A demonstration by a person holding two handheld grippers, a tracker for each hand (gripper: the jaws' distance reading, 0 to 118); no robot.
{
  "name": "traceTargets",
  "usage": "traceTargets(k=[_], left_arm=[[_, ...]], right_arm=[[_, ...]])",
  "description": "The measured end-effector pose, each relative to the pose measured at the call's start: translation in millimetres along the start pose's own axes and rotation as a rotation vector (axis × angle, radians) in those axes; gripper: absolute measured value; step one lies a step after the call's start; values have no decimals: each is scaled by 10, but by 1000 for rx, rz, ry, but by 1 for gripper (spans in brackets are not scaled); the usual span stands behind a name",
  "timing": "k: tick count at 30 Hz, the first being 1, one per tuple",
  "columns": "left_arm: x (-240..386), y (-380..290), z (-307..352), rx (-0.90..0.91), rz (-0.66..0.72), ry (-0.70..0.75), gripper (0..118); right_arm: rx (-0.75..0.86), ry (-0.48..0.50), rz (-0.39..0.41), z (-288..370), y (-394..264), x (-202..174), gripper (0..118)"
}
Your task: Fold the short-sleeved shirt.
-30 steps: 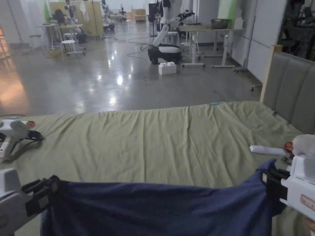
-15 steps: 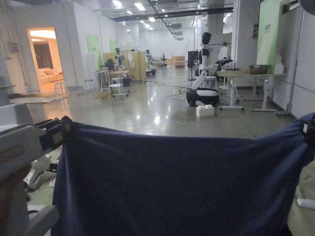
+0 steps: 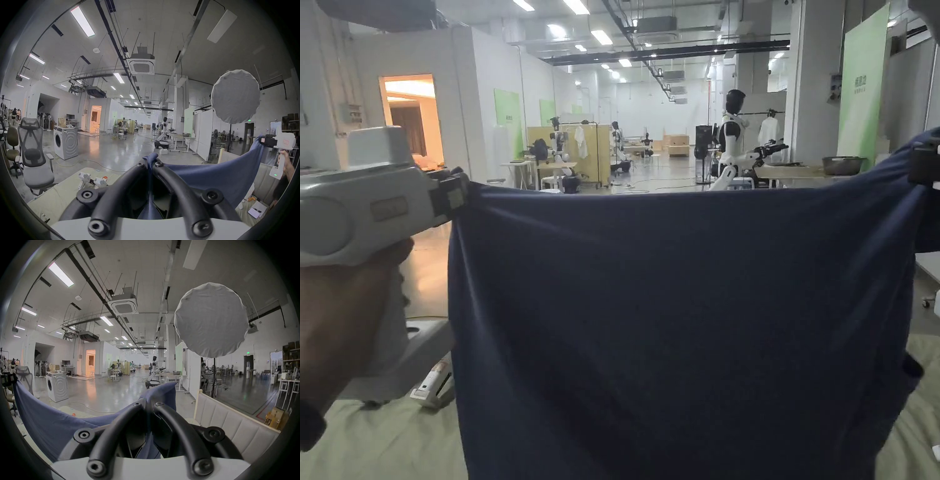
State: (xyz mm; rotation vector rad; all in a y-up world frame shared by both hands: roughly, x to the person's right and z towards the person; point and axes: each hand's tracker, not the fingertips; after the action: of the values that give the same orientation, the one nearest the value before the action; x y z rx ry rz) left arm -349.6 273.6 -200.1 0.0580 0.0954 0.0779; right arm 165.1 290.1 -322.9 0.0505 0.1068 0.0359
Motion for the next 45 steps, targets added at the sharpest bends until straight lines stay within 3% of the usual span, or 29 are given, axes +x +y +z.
traceTargets(k=[17, 21, 25, 29, 36, 41, 45], left_arm=[[286, -70, -1606, -40, -19, 45, 0], [321, -164, -1802, -42, -7, 30, 0], [325, -189, -1951, -50, -28, 39, 0], [312, -235, -2086, -64, -24, 46, 0], [221, -1053, -2231, -215, -4, 33, 0], [170, -1858, -2175, -353, 37, 32, 0], [168, -2193, -1930, -392, 56, 9, 0]], right_arm=[[10, -149, 39, -1343, 59, 11, 3], [18, -149, -4, -1506, 18, 29, 3], [8, -163, 64, -1637, -21, -12, 3], [-4, -171, 20, -1759, -101, -17, 3], [-140, -132, 59, -1866, -937, -95, 3], [-237, -79, 47, -1759, -1673, -125, 3], [-256, -52, -15, -1446, -2011, -91, 3]])
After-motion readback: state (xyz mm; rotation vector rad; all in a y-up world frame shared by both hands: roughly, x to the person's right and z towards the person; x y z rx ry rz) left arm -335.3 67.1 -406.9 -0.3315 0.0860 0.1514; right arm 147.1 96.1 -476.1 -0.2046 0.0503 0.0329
